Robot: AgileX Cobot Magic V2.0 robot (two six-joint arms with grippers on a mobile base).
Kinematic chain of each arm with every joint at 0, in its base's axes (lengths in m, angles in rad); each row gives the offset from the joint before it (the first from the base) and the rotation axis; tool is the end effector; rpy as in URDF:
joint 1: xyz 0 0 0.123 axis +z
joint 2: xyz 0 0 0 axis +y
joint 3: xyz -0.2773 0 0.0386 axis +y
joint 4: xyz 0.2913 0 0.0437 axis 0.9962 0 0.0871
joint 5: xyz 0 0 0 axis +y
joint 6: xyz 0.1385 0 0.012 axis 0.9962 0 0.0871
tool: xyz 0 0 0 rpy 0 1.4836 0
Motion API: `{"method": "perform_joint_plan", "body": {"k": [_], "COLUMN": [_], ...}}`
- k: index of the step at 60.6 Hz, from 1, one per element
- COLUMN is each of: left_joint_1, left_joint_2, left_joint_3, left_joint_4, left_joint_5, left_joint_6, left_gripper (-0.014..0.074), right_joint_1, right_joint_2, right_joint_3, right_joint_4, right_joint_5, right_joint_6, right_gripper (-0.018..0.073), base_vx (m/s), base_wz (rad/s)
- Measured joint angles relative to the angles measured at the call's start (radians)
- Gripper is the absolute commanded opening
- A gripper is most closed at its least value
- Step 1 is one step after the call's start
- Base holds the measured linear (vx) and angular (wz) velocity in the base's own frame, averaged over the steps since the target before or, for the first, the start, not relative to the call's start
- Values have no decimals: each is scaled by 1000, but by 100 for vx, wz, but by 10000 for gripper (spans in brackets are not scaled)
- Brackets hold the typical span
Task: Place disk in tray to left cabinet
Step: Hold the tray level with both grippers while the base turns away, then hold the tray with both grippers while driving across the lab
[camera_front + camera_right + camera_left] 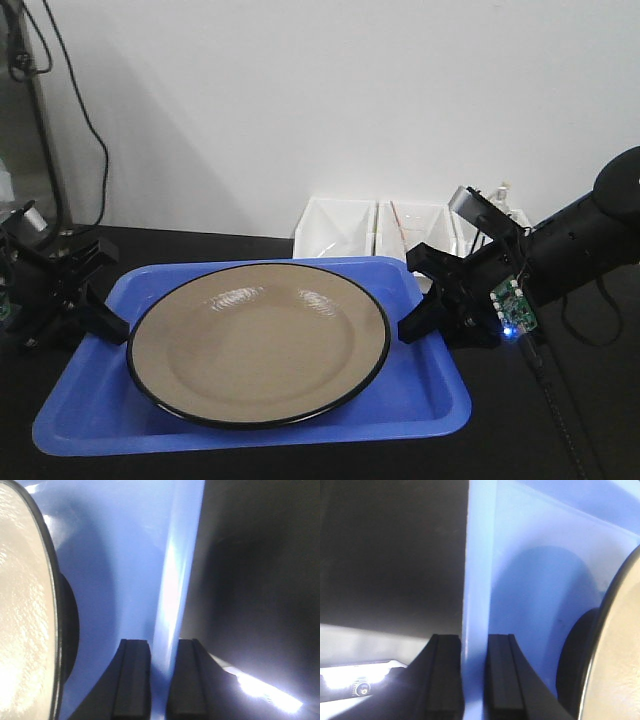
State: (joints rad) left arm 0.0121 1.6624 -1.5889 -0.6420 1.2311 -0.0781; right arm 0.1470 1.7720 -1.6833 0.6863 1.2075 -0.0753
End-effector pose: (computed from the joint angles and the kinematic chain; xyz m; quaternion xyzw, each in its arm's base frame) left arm 0.4061 -0.0736 0.3134 -0.0933 0.9309 -0.3167 0.1564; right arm 0.4196 0.1454 0.3041 -0.0421 0.9274 0.3367 0.1575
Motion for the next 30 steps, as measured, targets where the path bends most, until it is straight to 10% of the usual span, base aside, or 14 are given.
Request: {"method": "perform_joint_plan", "body": {"k": [30], "left_joint_1": [0], "left_joint_2": [0], "left_joint_3": [0], "left_joint_4": [-1], "left_joint_5": [0], "left_joint_6": [0], "left_gripper": [-1], "right_joint_1": [0], "right_joint_2": [-2], "right_joint_3": [0], "right_joint_4": [0], "right_joint_5": [0], "right_joint_6": [0], "right_gripper": [-4], "base_vx": [-13], "base_wz": [50]}}
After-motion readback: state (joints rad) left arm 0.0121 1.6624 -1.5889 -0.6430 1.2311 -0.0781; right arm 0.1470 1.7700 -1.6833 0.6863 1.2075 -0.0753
